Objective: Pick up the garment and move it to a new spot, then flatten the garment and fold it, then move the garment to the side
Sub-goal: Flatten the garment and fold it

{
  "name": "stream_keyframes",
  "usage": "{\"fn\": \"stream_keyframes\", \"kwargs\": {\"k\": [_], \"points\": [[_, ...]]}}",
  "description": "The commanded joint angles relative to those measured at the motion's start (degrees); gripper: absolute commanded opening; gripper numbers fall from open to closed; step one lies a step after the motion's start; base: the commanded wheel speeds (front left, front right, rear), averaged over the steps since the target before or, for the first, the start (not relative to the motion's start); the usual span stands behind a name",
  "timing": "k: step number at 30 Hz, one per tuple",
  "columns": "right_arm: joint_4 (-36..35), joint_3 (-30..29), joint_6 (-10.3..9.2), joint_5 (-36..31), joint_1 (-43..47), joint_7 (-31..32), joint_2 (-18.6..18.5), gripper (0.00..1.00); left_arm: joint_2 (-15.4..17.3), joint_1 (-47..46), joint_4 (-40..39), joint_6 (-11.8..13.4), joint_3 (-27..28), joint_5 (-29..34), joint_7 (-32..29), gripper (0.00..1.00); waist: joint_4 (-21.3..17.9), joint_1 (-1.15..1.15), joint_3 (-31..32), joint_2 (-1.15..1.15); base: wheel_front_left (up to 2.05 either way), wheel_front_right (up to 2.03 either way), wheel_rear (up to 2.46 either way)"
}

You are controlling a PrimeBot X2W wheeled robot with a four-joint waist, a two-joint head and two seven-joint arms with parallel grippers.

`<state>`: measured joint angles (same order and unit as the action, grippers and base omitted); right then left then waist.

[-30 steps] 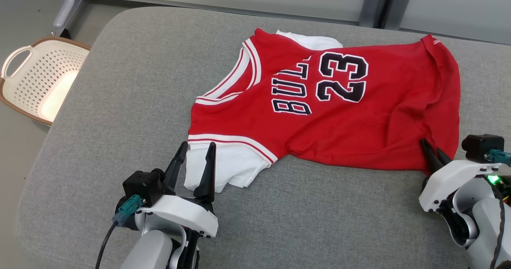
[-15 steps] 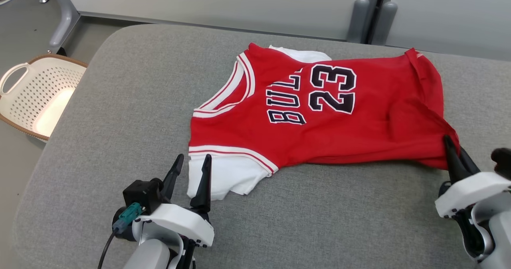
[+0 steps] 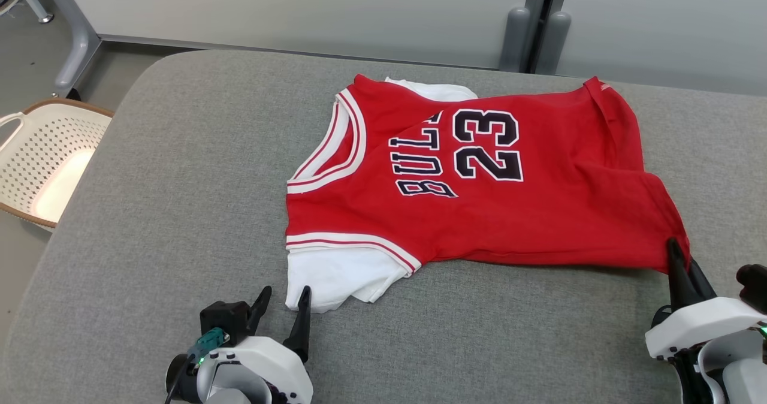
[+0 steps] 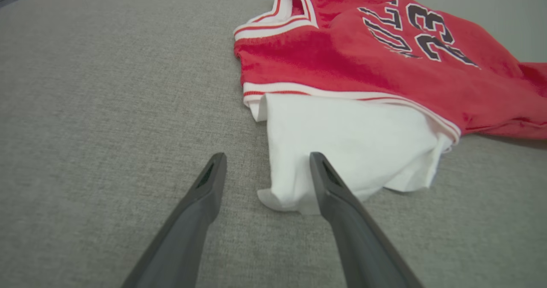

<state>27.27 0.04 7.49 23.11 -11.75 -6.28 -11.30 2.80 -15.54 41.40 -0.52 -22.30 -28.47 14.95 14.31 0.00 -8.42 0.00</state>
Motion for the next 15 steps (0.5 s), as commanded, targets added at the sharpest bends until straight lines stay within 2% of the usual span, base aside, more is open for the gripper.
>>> {"fn": "stream_keyframes", "kwargs": {"k": [1, 6, 12, 13, 14, 15], "points": [[-0.2, -0.2, 0.00, -0.4, 0.3, 0.2, 0.1, 0.00, 0.2, -0.9, 0.5, 0.1, -0.1, -0.4, 0.0, 1.00, -0.1, 0.00, 0.1, 0.00, 0.00, 0.00, 0.00], [-0.4, -0.1, 0.00, -0.7, -0.5, 0.6, 0.6, 0.00, 0.2, -3.0, 4.3, -0.6, -1.3, -2.0, -0.6, 1.00, -0.7, 0.00, 0.3, 0.00, 0.00, 0.00, 0.00], [-0.4, 0.1, 0.00, -0.7, -1.0, 0.7, 0.4, 0.00, 0.2, -4.9, 7.4, -3.6, -3.8, -5.7, -2.4, 1.00, -1.2, 0.00, 0.5, 0.00, 0.00, 0.00, 0.00], [-0.4, 0.1, 0.00, -0.7, -1.0, 0.7, 0.3, 0.00, 0.2, -5.0, 7.6, -4.1, -4.2, -6.5, -2.8, 0.47, -1.2, 0.00, 0.6, 0.00, 0.00, 0.00, 0.00], [-0.3, 0.1, 0.00, -0.7, -1.1, 0.8, 0.3, 0.00, 0.2, -4.9, 7.9, -4.5, -4.7, -7.4, -3.2, 0.00, -1.2, 0.00, 0.6, 0.00, 0.00, 0.00, 0.00], [-0.3, 0.1, 0.00, -0.7, -1.1, 0.8, 0.3, 0.00, 0.2, -5.0, 7.9, -5.0, -5.1, -8.4, -3.4, 0.00, -1.3, 0.00, 0.7, 0.00, 0.00, 0.00, 0.00]]}}
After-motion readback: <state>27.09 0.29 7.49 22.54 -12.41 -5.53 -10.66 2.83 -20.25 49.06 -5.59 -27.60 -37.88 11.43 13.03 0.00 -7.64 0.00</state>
